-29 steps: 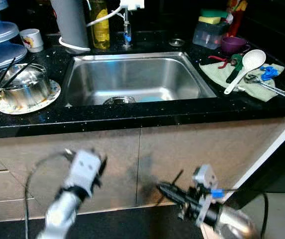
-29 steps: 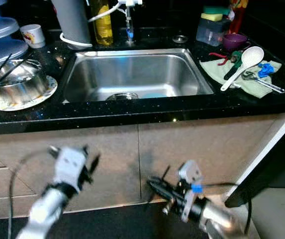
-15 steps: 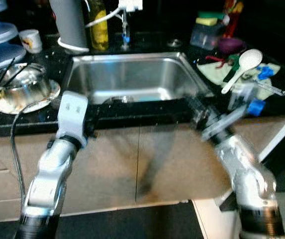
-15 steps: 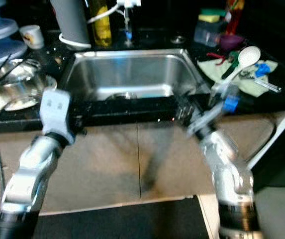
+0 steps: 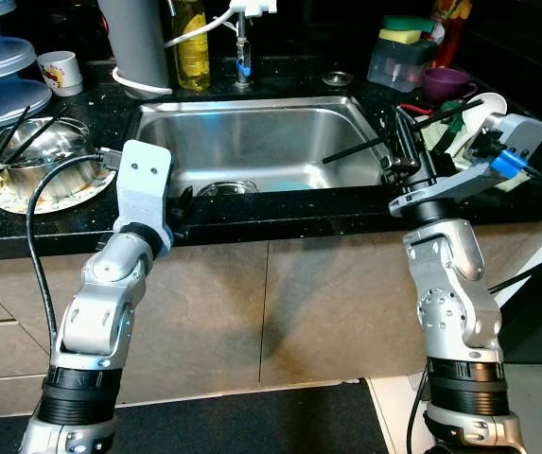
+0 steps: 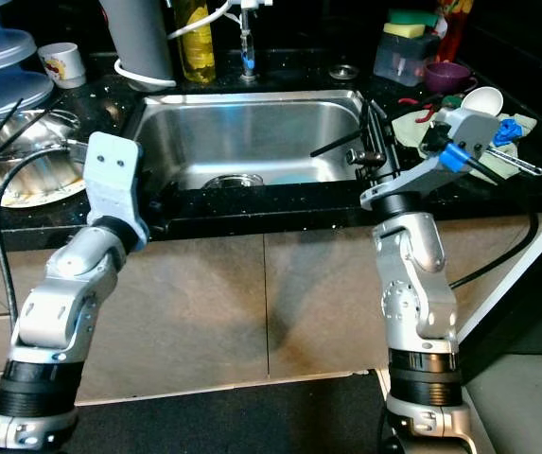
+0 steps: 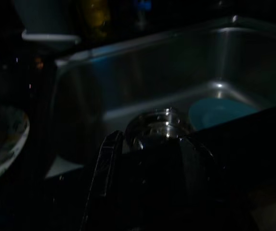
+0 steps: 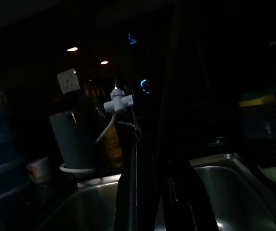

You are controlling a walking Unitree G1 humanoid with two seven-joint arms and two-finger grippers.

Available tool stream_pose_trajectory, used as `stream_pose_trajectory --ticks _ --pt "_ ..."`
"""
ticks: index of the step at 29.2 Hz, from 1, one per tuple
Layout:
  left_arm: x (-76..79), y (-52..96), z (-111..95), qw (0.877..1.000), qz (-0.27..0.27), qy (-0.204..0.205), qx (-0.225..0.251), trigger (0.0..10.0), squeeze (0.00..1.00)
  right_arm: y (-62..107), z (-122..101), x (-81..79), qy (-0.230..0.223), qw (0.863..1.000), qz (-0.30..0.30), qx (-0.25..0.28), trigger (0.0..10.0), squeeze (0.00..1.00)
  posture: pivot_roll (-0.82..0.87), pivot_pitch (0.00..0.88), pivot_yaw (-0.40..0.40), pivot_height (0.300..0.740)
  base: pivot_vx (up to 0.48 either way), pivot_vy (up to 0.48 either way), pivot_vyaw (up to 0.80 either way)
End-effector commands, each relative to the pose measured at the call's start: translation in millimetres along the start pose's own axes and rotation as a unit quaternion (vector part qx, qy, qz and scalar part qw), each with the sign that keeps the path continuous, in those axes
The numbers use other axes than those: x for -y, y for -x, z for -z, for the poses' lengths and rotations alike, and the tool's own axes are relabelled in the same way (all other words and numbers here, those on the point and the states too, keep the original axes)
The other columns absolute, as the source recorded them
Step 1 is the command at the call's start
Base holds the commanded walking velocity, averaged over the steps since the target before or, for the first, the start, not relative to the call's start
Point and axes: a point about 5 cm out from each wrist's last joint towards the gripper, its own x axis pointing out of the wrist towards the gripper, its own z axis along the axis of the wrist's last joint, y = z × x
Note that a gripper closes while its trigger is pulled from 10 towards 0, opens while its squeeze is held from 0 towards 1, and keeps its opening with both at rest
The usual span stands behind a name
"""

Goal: Kitchen organization

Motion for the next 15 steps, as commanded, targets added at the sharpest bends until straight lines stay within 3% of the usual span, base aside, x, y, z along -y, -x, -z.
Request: stream_pose_trajectory --ticks 1,11,15 --pt "0.3 -1.7 -1 1.000 0.004 0.004 -0.003 10.0 0.00 -2.4 2 -4.8 0.015 1.000 -0.005 0.006 10.0 0.00 -0.04 0.124 0.000 0.740 0.000 0.000 0.00" --pt "12.6 -0.7 -3 0.999 0.042 0.003 0.006 10.0 0.00 -0.4 13 -12.1 0.030 0.999 -0.026 -0.014 10.0 0.00 -0.04 0.129 -0.001 0.740 0.050 0.000 0.00" --pt "15.4 -0.3 -3 0.998 0.055 -0.004 0.007 10.0 0.00 0.0 14 -14.2 0.030 0.999 -0.028 -0.013 10.0 0.00 -0.04 0.134 0.002 0.740 0.287 0.000 0.00"
